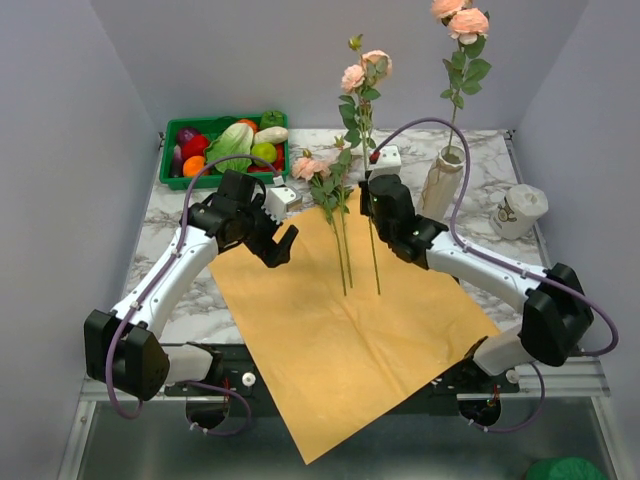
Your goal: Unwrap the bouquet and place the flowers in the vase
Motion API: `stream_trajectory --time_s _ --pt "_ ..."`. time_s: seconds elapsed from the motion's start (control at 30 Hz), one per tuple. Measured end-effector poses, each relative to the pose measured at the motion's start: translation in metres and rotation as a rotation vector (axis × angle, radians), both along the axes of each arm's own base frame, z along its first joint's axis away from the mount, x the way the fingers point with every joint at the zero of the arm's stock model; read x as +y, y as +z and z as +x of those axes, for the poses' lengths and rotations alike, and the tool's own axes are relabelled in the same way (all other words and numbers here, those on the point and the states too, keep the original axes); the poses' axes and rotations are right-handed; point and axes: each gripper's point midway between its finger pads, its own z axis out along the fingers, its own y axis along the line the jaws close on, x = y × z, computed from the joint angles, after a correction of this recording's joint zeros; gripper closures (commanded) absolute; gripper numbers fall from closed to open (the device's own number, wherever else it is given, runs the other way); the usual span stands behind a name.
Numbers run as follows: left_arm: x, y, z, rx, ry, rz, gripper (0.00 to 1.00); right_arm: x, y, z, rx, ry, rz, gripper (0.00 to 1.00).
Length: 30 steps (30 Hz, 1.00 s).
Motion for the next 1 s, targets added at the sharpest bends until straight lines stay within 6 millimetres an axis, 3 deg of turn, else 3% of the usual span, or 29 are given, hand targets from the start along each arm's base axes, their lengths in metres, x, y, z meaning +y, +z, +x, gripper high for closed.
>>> stream_trajectory --time_s 0.07,0.17,0.33,0.47,0.63,0.7,0.8,1.0 --pt "0.000 0.000 0.000 0.002 0.001 0.000 0.04 0.003 0.017 -0.003 -0.069 0.038 -0.023 0.99" --pt "0.000 0.000 0.000 0.001 0.002 0.000 0.04 0.002 0.068 -0.004 -0.217 0.071 -0.031 0.99" --pt "0.000 0.000 0.000 0.001 0.005 -0.001 0.04 -0.014 0.180 -0.016 -0.524 0.068 -0.009 0.99" --pt "0.000 0.002 0.001 -0.004 0.005 -0.003 0.04 -0.039 0.270 -0.030 -0.786 0.010 0.000 0.99" --pt "-0.001 0.003 0.002 -0.008 0.005 -0.004 0.04 -0.086 0.348 -0.032 -0.978 -0.091 -0.006 0.99" --pt "-0.001 0.003 0.002 -0.008 0.005 -0.004 0.04 -0.109 0.369 -0.029 -1.020 -0.139 -0.002 0.99" --pt "0.000 0.003 0.003 -0.009 0.007 -0.002 0.04 -0.136 0.384 -0.022 -1.048 -0.199 -0.009 0.99" --pt "-0.001 0.005 0.007 -0.018 0.011 0.002 0.04 -0.164 0.369 0.004 -1.010 -0.252 -0.026 0.99"
